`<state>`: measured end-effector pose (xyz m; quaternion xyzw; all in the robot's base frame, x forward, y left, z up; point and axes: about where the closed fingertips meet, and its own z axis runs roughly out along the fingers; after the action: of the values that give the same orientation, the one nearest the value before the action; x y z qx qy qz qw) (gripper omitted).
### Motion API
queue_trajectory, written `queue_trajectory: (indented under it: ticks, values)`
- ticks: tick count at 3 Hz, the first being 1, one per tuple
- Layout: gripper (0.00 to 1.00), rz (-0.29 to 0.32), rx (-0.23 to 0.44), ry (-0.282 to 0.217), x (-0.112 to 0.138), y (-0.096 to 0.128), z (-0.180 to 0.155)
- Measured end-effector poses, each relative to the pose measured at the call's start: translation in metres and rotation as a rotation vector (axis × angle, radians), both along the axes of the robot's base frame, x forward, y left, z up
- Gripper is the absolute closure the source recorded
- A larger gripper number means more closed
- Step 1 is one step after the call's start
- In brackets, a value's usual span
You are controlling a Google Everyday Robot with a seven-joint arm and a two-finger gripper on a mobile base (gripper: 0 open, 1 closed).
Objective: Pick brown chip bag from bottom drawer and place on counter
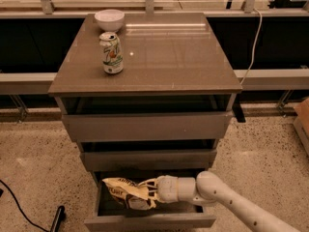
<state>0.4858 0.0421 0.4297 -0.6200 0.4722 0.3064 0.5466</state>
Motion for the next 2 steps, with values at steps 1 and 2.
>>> queue_trajectory:
  ticks: [1, 2]
  values:
    - [1.00, 0.080, 0.014, -0.090, -0.007, -0.021, 0.075]
    - [1.00, 0.181, 0.031, -0.188, -0.014, -0.044, 0.149]
